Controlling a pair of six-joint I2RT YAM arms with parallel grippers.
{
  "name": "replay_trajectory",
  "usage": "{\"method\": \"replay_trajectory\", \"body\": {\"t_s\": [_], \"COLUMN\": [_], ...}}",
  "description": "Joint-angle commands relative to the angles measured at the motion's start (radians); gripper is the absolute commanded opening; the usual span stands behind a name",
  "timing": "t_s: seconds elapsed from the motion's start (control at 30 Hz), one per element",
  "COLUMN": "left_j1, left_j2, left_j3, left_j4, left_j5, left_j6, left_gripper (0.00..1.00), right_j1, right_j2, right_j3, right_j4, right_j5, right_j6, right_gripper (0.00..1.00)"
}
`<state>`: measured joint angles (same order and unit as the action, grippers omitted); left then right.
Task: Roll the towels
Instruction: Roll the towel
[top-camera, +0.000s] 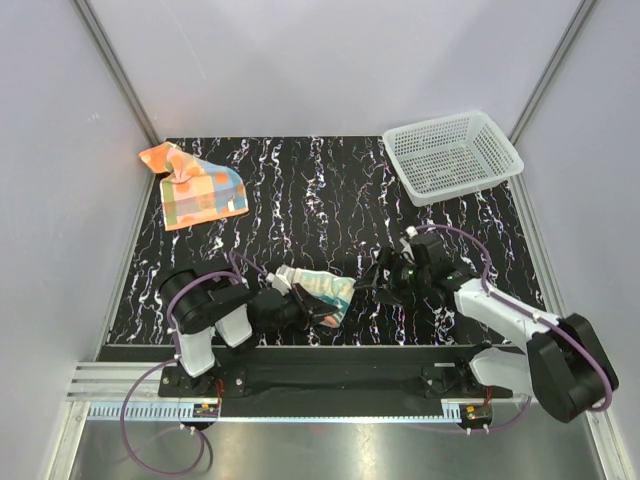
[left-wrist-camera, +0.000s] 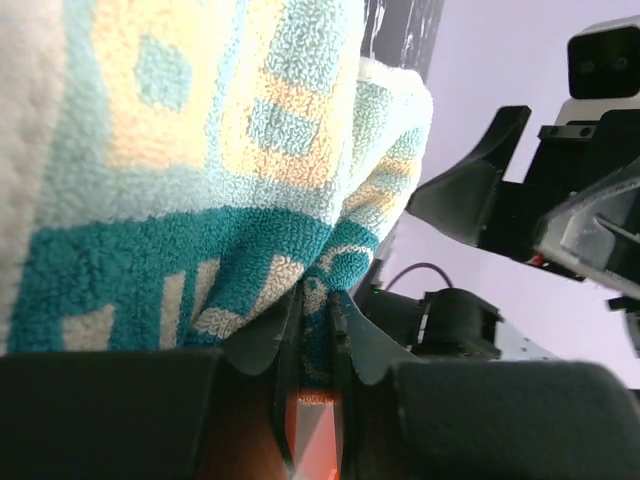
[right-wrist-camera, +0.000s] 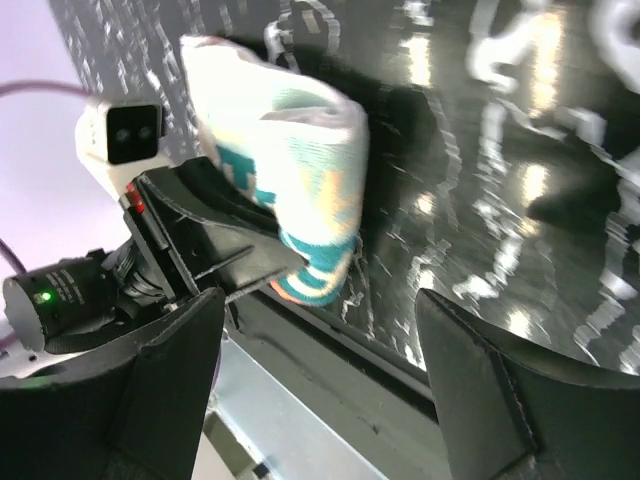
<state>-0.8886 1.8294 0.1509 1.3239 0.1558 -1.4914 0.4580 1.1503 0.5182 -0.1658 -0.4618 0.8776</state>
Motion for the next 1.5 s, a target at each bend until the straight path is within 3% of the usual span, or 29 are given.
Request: {"method": "replay_trajectory", "body": {"t_s": [0.0,0.13,0.23,0.4,0.7,0.8,0.97,1.07,1.13,1.17,1.2,1.33,1.47], "left_j1": [0.010,0.043,0.074,0.099,0.111,0.112,0.116,0.116,0.117,0.117,0.117,0.117,0.117], "left_j2": [0.016,-0.051,-0.097,-0.084,-0.090,-0.085,-0.091,-0.087,-0.069,-0.061,-0.052,-0.018,-0.007], "left_j3": [-0.022,-0.030,-0.054,-0.068,-0.071,-0.080,-0.085,-0.085,-0.064,-0.056,-0.047,-0.051,-0.051], "left_j4": [0.345,0.344,0.344,0.344,0.344,0.344,0.345,0.344,0.342,0.340,0.340,0.340,0.339], "left_j5": [0.034,0.044,0.034,0.047,0.030,0.028,0.030,0.043,0.073,0.105,0.120,0.154,0.182], "left_j6": [-0.059,-0.104,-0.138,-0.185,-0.216,-0.221,-0.219,-0.210,-0.188,-0.181,-0.162,-0.124,-0.080], "left_gripper": [0.00,0.00,0.00,0.00,0.00,0.00,0.00,0.01,0.12,0.31,0.39,0.62,0.74], "right_j1": [0.085,0.155,0.163,0.174,0.249,0.257,0.257,0.257,0.257,0.257,0.257,0.257,0.257], "right_j2": [0.060,0.152,0.175,0.255,0.535,0.629,0.704,0.671,0.612,0.588,0.560,0.408,0.365], "right_j3": [0.000,-0.016,-0.090,-0.145,-0.139,-0.136,-0.152,-0.152,-0.132,-0.123,-0.109,0.003,0.121], "right_j4": [0.230,0.311,0.469,0.727,1.101,1.227,1.333,1.284,1.209,1.098,1.030,0.589,0.264], "right_j5": [-0.017,0.041,0.057,0.054,0.043,0.037,0.046,0.058,0.067,0.074,0.090,0.146,0.202], "right_j6": [0.027,0.043,0.092,0.129,0.201,0.234,0.273,0.262,0.229,0.213,0.177,0.068,-0.023], "right_gripper": [0.84,0.83,0.83,0.82,0.75,0.68,0.31,0.18,0.15,0.13,0.12,0.09,0.05]}}
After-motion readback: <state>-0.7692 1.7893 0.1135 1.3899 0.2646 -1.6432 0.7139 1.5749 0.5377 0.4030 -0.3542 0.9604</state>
